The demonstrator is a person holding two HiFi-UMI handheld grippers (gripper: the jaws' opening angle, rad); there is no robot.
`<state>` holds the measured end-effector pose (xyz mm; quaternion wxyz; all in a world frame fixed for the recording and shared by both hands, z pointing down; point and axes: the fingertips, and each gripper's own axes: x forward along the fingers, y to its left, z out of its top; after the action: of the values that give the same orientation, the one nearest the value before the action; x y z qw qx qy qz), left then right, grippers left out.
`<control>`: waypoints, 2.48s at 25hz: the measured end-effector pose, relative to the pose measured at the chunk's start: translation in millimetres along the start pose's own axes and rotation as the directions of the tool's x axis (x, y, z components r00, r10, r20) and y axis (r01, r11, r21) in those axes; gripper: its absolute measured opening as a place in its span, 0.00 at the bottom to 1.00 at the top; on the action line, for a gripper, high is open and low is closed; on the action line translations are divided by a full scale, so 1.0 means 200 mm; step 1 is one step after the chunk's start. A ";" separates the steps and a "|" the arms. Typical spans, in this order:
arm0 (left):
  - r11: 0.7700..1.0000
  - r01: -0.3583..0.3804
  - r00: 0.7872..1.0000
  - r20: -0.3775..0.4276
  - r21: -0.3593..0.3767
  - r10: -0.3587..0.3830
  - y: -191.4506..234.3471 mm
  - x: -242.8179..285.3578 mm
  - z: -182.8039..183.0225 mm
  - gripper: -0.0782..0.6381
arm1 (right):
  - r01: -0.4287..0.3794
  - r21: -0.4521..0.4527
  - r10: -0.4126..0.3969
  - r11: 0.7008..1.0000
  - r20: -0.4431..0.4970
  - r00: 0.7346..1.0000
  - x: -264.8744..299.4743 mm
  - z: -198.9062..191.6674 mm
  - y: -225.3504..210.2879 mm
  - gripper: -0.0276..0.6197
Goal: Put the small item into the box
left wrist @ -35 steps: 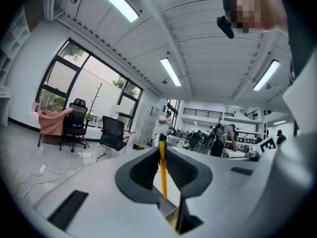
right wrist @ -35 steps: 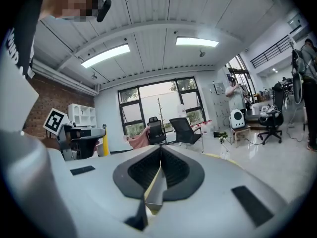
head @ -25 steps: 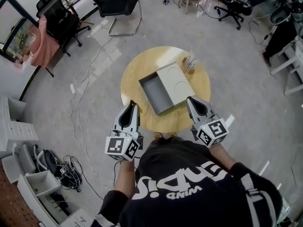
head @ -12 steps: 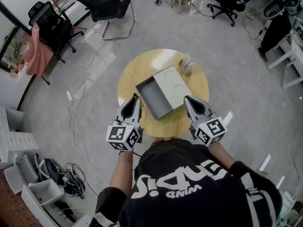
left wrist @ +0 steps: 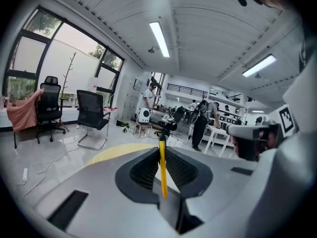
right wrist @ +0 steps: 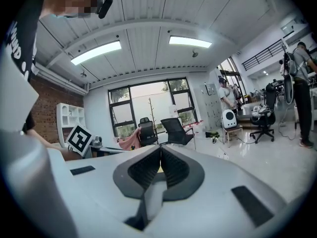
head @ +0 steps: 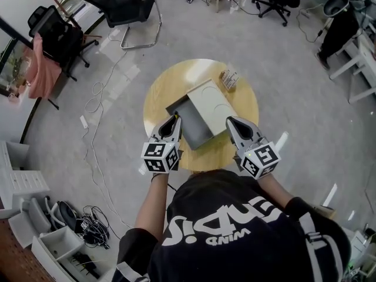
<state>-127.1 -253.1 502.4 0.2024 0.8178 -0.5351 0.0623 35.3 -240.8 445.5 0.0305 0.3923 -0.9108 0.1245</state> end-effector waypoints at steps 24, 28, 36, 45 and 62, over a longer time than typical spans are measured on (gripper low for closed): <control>0.996 0.085 0.916 -0.396 0.035 -0.064 0.00 0.40 -0.67 0.19 | 0.036 0.016 -0.036 0.999 -0.018 0.999 0.02 -0.05 -0.06 0.05; 0.992 0.113 0.884 -0.462 0.060 -0.073 -0.02 0.43 -0.77 0.19 | 0.042 0.015 -0.042 0.999 -0.024 0.999 0.02 -0.06 -0.08 0.05; 0.985 0.151 0.825 -0.560 0.085 -0.079 -0.04 0.48 -0.88 0.19 | 0.047 0.020 -0.046 0.999 -0.032 0.998 0.05 -0.06 -0.10 0.05; 0.971 0.193 0.758 -0.650 0.143 -0.055 -0.04 0.55 -0.99 0.19 | 0.042 0.024 -0.041 0.999 -0.041 0.998 0.09 -0.07 -0.11 0.05; 0.929 0.271 0.650 -0.759 0.251 0.016 -0.06 0.55 -1.08 0.19 | 0.067 0.039 -0.066 0.997 -0.045 0.997 0.09 -0.08 -0.15 0.05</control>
<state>-45.5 -256.8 731.6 0.2630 0.7771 -0.3243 0.4710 44.5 -269.3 470.7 0.0465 0.4201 -0.8937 0.1502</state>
